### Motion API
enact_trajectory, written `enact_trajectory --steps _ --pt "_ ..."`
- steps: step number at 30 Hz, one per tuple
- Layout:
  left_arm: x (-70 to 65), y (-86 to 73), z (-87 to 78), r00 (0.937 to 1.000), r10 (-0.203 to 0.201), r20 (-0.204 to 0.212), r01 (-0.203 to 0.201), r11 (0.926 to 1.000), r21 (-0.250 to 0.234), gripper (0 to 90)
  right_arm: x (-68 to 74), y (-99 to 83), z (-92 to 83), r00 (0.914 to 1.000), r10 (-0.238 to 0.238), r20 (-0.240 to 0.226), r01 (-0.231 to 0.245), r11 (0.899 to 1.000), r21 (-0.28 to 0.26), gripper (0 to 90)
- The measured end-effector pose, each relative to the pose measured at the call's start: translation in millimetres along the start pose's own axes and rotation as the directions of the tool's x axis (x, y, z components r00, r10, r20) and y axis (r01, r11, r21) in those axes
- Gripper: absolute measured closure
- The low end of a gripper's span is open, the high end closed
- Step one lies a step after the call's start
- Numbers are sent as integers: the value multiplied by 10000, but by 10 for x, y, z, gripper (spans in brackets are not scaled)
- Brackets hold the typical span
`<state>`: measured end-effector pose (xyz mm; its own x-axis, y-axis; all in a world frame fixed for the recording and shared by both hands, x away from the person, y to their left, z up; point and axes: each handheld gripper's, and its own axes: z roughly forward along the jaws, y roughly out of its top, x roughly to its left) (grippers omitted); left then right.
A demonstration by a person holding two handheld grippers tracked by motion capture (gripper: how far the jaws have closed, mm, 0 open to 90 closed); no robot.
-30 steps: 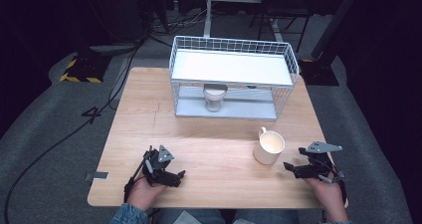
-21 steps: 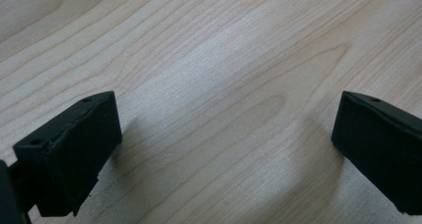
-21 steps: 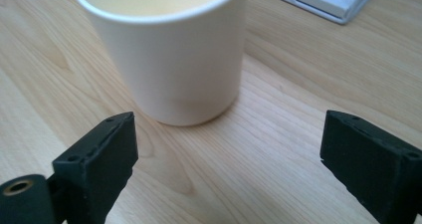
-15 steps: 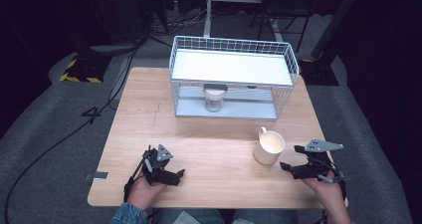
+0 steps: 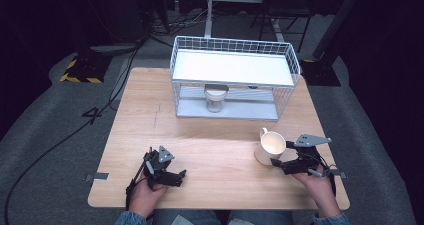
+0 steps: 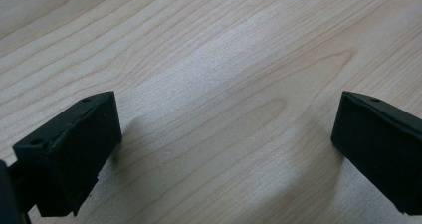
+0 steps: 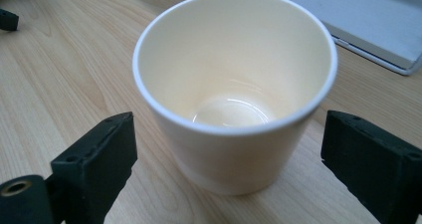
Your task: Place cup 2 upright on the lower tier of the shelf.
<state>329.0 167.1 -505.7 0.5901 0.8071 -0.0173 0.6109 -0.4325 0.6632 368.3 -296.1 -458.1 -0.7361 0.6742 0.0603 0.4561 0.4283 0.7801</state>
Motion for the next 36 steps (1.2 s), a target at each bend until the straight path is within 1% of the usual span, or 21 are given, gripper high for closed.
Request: enact_trajectory --steps 2,3,4,5,9,15,19,22,23,27,29,33,36 --pt "-4 -1 0 10000 -58 -14 58 10000 -17 0 -6 13 31 10000 23 -47 -23 10000 -2 78" --pt "-8 -4 0 10000 -97 -12 97 9999 -31 0 -14 30 83 10000 26 -79 -25 10000 43 78" --pt "-8 -4 0 10000 -97 -12 97 9999 -31 0 -14 30 83 10000 26 -79 -25 10000 43 78" --pt "-11 -5 -3 9999 -127 -26 127 9999 -10 0 -19 46 138 9999 8 -112 -7 10000 91 74" --pt "-19 -9 -1 9998 -192 -63 192 9998 -56 1 -24 67 228 10000 -2 -51 3 9998 197 71" --pt "-20 -9 -3 9998 -196 -86 195 9998 -53 1 -36 64 313 10000 42 -75 -41 9999 135 63" --pt "-21 -11 -5 9998 -186 -92 186 9998 -34 1 -31 47 383 10000 68 1 -68 9999 80 60" --pt "-21 -11 -5 9998 -197 -91 197 9998 -42 1 -23 40 388 9999 100 60 -100 9999 1 60" --pt "-21 -11 -5 9998 -197 -91 197 9998 -44 1 -4 33 402 9998 20 219 -18 10000 -94 63" --pt "-22 -11 -5 9998 -198 -94 198 9998 -40 1 16 16 424 9992 -101 391 109 9997 -204 69" --pt "-22 -11 -5 9998 -198 -88 198 9998 -43 1 30 2 423 9982 -289 532 303 9992 -264 73" --pt "-21 -11 -5 9998 -194 -91 194 9998 -42 1 47 1 422 9975 -249 664 271 9991 -331 78" --pt "-21 -11 -5 9998 -198 -90 198 9998 -43 1 48 1 421 9975 -187 675 210 9992 -341 79"
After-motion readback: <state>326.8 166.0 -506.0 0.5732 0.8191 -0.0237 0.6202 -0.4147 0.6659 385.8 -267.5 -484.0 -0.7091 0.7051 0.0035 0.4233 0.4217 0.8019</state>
